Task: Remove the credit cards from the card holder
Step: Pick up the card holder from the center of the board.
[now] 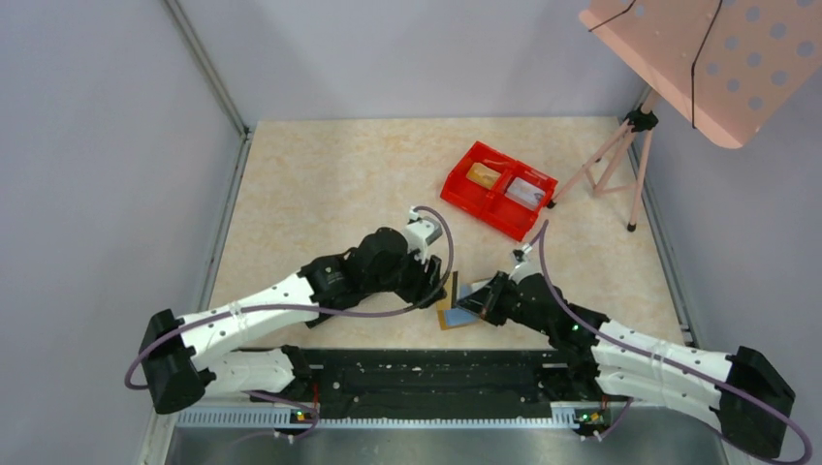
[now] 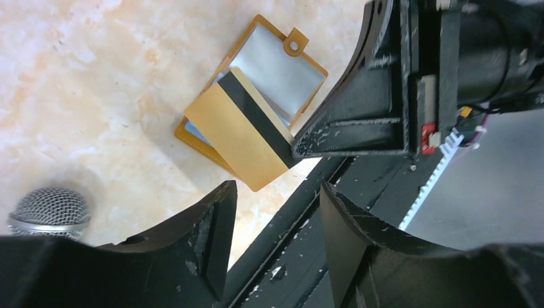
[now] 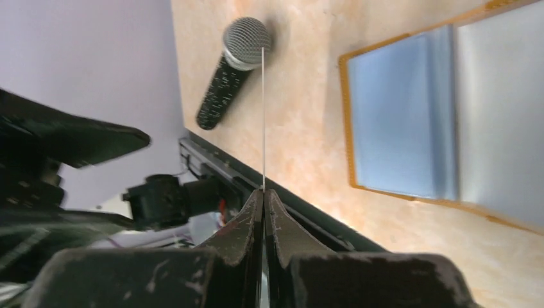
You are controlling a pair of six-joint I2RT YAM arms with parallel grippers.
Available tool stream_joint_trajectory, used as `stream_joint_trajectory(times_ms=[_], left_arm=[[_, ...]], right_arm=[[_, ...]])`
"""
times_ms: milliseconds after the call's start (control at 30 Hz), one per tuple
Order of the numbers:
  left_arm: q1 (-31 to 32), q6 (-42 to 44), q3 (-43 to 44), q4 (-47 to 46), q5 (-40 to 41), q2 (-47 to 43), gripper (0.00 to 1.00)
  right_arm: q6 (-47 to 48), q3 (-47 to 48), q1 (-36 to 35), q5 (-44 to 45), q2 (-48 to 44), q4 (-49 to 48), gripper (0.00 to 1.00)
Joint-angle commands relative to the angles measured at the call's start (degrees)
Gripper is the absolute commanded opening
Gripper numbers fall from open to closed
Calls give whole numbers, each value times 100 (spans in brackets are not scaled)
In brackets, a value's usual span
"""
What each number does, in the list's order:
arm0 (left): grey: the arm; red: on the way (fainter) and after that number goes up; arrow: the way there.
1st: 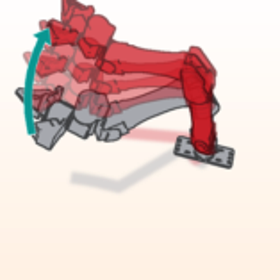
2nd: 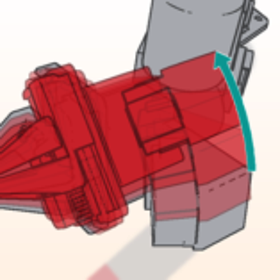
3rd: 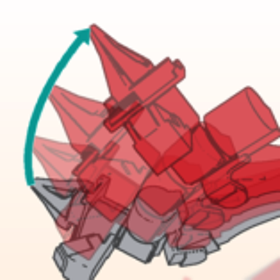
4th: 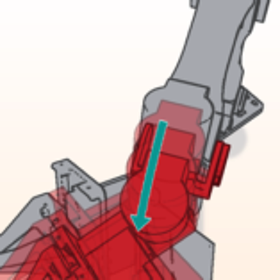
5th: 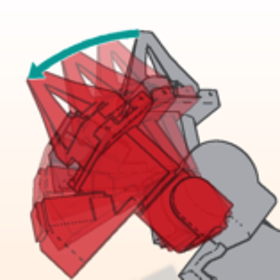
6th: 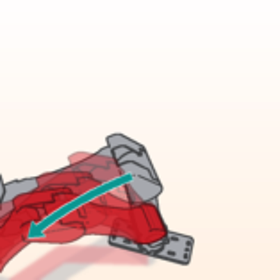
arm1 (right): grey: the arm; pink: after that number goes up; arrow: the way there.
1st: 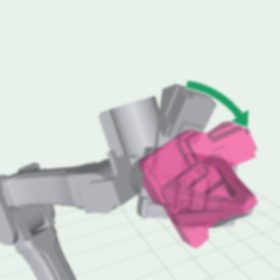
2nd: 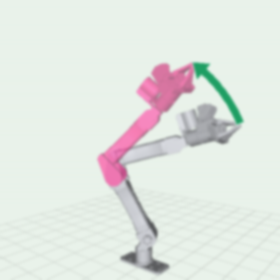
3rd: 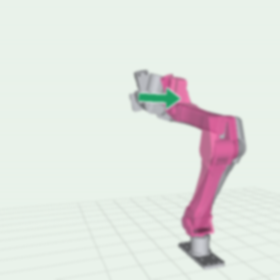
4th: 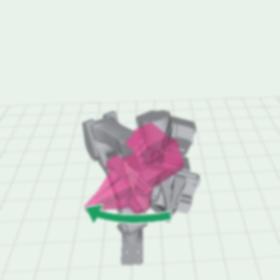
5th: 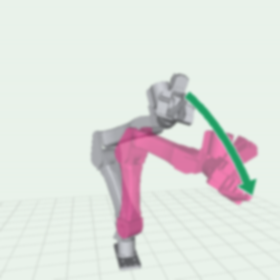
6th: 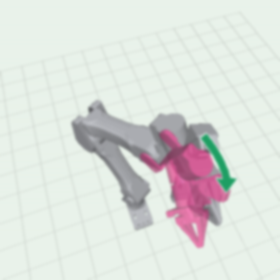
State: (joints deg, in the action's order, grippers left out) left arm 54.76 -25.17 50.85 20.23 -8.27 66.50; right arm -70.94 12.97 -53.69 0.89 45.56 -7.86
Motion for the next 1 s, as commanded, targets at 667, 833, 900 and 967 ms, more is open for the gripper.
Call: stream_joint_trajectory(times_ms=[667,833,900,967], left_arm=[[2196,1815,-102,-560,4404,626,60],[2208,1950,-119,-736,4392,672,59],[2214,1971,-126,-770,4366,749,56],[2235,1971,-108,-783,4358,815,51]], right_arm=[[-1306,959,62,205,-162,497,0],[-1357,846,66,13,-82,188,0],[-1364,829,68,-39,-24,93,0],[-1355,837,63,-68,38,46,0]])
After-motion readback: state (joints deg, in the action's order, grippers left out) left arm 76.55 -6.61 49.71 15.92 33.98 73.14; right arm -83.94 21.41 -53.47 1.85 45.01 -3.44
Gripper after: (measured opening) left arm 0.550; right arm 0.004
